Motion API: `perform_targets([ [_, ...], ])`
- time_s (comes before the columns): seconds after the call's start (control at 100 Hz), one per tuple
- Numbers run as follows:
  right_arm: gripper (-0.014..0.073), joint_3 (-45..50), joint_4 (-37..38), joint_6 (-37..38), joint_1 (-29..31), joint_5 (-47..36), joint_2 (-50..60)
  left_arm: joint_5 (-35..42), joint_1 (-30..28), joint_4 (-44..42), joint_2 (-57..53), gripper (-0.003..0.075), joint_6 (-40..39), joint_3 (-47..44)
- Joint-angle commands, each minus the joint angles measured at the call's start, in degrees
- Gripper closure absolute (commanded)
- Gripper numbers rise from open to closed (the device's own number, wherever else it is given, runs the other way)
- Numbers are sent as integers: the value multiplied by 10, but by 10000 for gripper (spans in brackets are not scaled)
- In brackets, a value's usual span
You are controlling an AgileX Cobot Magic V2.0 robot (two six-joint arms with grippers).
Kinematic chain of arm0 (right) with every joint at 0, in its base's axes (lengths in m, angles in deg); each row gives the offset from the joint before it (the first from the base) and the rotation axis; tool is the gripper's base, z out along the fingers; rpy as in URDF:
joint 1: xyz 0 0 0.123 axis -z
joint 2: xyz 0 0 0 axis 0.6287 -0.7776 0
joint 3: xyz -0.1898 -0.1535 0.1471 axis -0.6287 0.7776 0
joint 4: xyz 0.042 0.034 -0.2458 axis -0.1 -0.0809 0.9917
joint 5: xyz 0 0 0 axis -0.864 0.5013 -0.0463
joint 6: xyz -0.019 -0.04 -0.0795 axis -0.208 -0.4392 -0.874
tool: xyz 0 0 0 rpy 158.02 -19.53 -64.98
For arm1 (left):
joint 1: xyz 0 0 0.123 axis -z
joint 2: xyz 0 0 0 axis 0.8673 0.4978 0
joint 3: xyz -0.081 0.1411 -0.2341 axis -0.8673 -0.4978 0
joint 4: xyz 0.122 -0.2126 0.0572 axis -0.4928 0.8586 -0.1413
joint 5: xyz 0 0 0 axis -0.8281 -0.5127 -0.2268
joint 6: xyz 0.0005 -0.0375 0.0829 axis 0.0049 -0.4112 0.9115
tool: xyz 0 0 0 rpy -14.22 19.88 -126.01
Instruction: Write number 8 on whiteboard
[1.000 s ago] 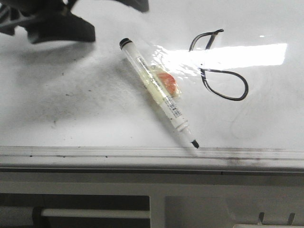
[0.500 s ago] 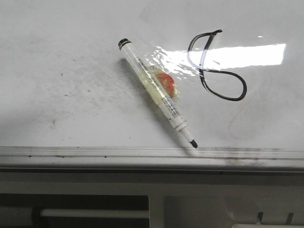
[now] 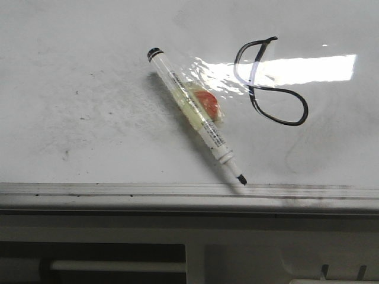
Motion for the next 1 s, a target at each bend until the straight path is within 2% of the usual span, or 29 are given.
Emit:
perform_targets([
  [0.0, 636, -13, 16, 2, -1, -36, -7, 12, 0, -2, 6, 741, 3, 15],
  [0.37, 636, -13, 16, 2, -1, -36, -7, 16, -1, -17, -3, 741, 3, 0],
  [0.5, 636, -13, 16, 2, -1, -36, -7, 13, -1, -173, -36, 741, -12, -28],
  [0.66, 636, -13, 16, 2, -1, -36, -7, 23, -29, -309, -101, 741, -159, -83],
  [0.78, 636, -13, 16, 2, -1, -36, -7, 42, -79, -447, -152, 741, -254, -118],
  [0.99, 636, -13, 16, 2, -1, -36, -7, 49, -207, -672, -192, 741, -436, -160],
])
